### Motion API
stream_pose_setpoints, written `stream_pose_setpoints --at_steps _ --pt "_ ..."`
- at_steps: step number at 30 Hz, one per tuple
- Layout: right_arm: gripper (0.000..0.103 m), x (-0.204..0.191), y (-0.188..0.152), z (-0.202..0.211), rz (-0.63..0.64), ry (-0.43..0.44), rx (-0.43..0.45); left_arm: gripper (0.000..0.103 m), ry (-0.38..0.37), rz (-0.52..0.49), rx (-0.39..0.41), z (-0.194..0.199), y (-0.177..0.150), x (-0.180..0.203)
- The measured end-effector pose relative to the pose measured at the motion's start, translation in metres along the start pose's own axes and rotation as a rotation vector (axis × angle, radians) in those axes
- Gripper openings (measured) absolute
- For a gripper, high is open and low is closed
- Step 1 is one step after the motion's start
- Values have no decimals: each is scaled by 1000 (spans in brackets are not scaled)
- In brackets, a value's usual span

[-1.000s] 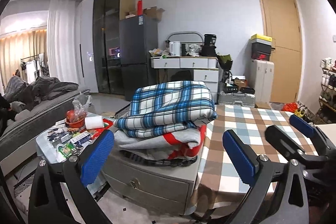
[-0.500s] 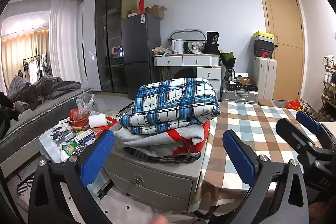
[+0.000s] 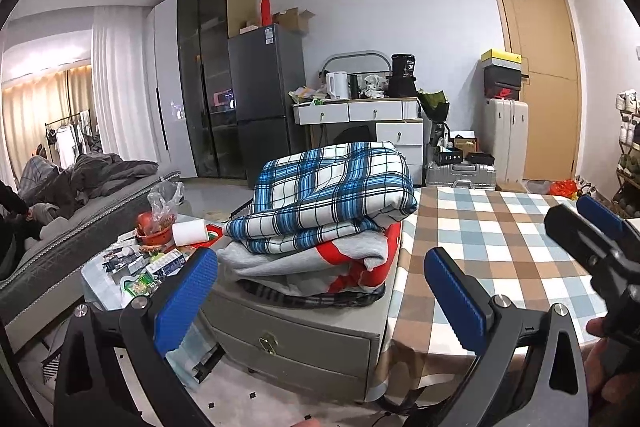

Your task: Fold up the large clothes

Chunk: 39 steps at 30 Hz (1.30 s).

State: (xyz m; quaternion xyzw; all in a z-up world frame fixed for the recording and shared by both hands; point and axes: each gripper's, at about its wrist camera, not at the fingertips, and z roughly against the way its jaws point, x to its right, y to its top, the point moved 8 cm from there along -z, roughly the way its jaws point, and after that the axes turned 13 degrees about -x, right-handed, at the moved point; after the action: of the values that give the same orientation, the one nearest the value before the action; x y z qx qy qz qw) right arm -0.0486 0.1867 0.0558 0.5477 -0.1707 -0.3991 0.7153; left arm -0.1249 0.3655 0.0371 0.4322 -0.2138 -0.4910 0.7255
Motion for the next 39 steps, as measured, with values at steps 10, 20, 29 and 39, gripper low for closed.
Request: stream_pose_setpoints --at_steps 10,20,29,39 --pt "103 3 1 6 0 7 6 101 -4 2 6 2 3 1" --pt "103 6 -2 8 -18 17 2 101 10 12 -9 1 1 1" --pt "103 4 -4 9 -3 23 -3 101 14 10 -8 2 2 2" --pt "103 5 -5 13 -14 34 1 101 13 11 -7 4 1 1"
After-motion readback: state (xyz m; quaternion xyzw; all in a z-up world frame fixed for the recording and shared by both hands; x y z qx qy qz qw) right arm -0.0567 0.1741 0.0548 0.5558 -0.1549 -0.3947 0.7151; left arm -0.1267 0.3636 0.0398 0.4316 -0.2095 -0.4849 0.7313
